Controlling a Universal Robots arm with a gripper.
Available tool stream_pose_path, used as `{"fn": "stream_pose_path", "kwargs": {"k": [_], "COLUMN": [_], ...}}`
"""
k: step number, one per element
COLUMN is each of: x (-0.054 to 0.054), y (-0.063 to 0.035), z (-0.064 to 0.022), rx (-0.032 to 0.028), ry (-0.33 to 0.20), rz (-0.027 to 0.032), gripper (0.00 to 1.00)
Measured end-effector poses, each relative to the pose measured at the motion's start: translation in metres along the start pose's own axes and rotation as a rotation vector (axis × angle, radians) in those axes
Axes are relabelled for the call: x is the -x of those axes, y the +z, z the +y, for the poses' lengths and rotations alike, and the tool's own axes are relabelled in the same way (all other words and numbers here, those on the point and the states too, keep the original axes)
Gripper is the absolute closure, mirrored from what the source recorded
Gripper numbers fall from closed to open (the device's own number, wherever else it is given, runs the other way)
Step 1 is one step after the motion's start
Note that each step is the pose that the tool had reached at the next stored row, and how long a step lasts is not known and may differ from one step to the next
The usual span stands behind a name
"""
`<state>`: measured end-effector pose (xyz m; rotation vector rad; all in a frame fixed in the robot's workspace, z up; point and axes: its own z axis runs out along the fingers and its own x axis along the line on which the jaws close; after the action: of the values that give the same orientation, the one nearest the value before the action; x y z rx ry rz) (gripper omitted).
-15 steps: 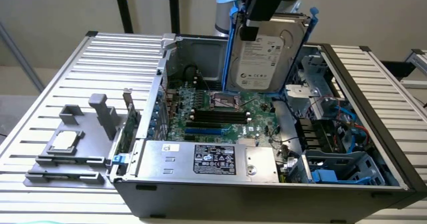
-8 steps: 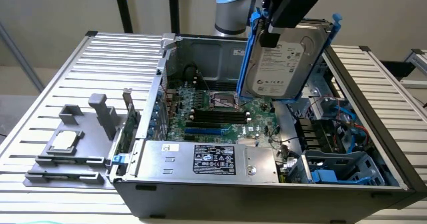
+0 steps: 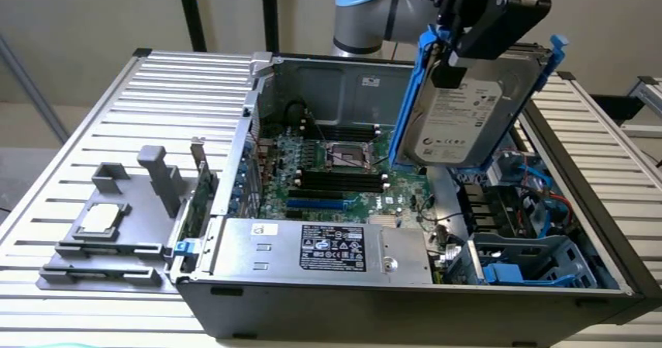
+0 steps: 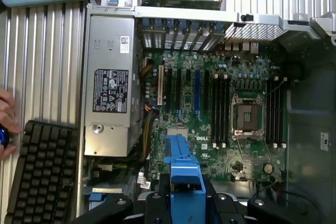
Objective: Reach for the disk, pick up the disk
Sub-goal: 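Pick up the disk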
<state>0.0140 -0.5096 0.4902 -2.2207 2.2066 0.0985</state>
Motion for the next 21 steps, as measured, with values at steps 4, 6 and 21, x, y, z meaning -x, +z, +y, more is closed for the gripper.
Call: {"fn": "stream_pose_path", "kwargs": {"k": [4, 6, 21], "x": [-0.012, -0.018, -0.065], "y": [-0.0010, -0.0017, -0.0067], "z": [-0.0069, -0.0100, -0.0322], "rx": [0.0022, 0.0036, 0.0155], "ry": [0.000, 0.000, 0.001], "rz": [0.0000, 0.0000, -0.0002], "gripper": [0.67, 0.67, 0.67]}}
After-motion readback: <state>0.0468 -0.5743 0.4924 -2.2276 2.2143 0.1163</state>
